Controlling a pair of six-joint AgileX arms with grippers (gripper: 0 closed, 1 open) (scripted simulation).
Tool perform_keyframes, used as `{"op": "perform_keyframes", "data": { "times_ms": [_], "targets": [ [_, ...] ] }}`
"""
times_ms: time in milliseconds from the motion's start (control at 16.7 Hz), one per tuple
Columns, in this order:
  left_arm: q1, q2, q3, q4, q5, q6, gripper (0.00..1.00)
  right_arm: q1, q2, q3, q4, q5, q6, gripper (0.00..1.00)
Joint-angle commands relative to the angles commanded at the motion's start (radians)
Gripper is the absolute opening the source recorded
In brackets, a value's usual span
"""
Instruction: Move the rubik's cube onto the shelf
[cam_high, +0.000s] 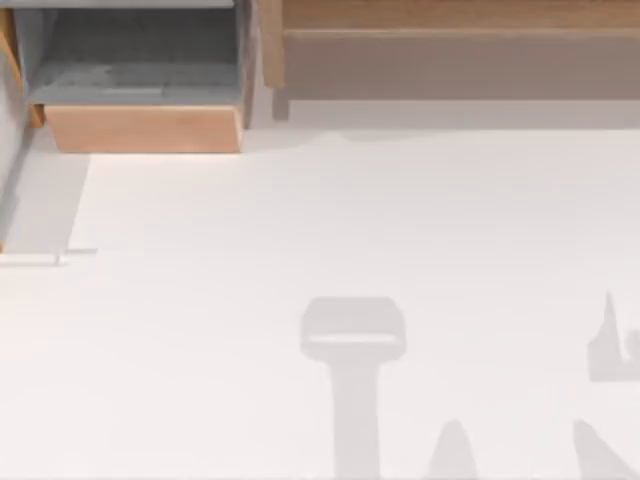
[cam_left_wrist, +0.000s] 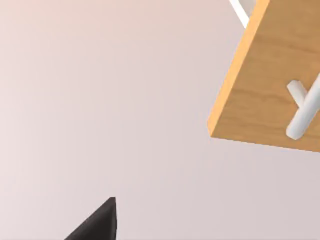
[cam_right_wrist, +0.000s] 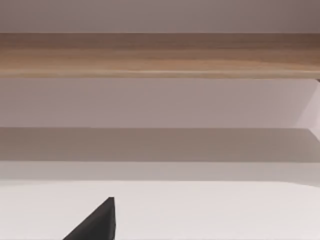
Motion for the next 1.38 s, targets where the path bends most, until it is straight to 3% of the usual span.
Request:
{"op": "perform_keyframes", "data": {
  "times_ms": [240, 540, 1020, 1380],
  "targets": [
    [0.027, 0.004, 0.274, -0.365, -0.108, -0.129, 1.00, 0.000, 0.000, 0.000, 0.000, 0.000, 0.000, 1.00],
    [-0.028, 0.042, 0.679, -0.897, -0.241, -0.330, 1.00, 0.000, 0.000, 0.000, 0.000, 0.000, 0.000, 1.00],
    [-0.249, 0.204, 1.299, -1.774, -0.411, -0.680, 1.00, 0.000, 0.000, 0.000, 0.000, 0.000, 0.000, 1.00],
    [-0.421, 0.364, 1.613, -2.282, -0.490, -0.892, 1.00, 0.000, 0.000, 0.000, 0.000, 0.000, 0.000, 1.00]
  ]
}}
